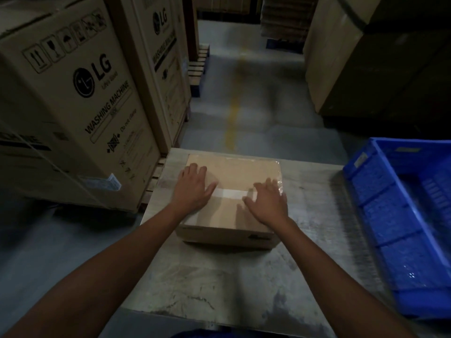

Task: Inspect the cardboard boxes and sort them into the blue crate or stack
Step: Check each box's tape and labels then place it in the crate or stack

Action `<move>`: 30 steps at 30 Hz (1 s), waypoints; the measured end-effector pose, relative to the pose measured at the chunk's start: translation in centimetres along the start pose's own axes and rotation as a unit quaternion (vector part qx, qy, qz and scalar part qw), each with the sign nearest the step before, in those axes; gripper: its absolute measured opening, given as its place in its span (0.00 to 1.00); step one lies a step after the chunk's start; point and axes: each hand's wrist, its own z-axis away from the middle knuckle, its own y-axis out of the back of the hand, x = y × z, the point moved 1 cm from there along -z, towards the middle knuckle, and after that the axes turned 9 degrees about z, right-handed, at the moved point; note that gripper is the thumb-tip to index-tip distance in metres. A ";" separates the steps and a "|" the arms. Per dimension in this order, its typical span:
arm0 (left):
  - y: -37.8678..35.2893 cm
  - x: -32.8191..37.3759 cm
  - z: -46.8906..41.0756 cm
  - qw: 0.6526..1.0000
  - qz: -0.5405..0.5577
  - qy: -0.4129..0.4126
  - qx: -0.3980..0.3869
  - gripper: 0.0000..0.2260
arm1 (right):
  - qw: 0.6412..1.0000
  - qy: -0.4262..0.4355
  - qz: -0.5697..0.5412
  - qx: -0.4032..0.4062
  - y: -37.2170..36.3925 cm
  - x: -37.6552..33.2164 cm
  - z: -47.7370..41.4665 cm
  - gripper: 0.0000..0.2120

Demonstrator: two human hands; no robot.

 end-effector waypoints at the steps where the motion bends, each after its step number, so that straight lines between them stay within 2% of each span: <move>1: -0.3 0.1 -0.2 1.000 0.021 0.000 -0.013 0.28 | 1.000 -0.012 0.011 0.003 -0.2 0.5 0.0 0.32; 5: -1.9 0.3 -0.6 0.997 0.036 0.014 -0.071 0.34 | 0.999 -0.011 0.037 -0.011 -2.3 1.8 0.2 0.38; 10: -2.1 -0.2 -0.6 0.998 0.049 0.035 -0.008 0.41 | 0.998 -0.037 0.028 0.042 -0.1 0.4 -1.7 0.35; 12: -2.0 -0.3 -0.4 0.997 0.065 0.046 0.002 0.41 | 0.997 0.005 0.052 0.052 -1.1 -0.1 -1.9 0.36; 14: -1.7 -0.1 -0.4 0.996 0.065 0.054 -0.013 0.40 | 0.996 0.043 0.076 0.028 -3.1 -0.1 -1.6 0.34; 20: -1.9 -0.3 -0.5 0.996 0.062 0.053 -0.026 0.37 | 0.997 0.050 0.061 0.011 -3.1 0.9 -2.1 0.35; 21: -1.9 -0.3 -0.4 0.995 0.073 0.070 -0.015 0.37 | 0.998 0.026 0.046 0.014 -3.0 0.9 -1.9 0.36; 23: -1.6 -0.5 -0.2 0.981 0.119 0.151 0.010 0.38 | 0.996 -0.084 -0.005 0.031 -2.8 1.1 -1.2 0.39; 25: -1.2 -0.7 -0.1 0.957 0.181 0.228 0.010 0.39 | 0.976 -0.194 -0.101 0.024 -2.6 1.7 -1.0 0.42; 28: -0.8 -0.2 0.2 0.949 0.193 0.251 -0.006 0.40 | 0.952 -0.216 -0.217 0.015 -2.1 2.9 -1.6 0.37; 30: -0.7 0.7 0.2 0.946 0.193 0.260 -0.007 0.40 | 0.938 -0.235 -0.255 0.024 -0.8 3.2 -1.9 0.33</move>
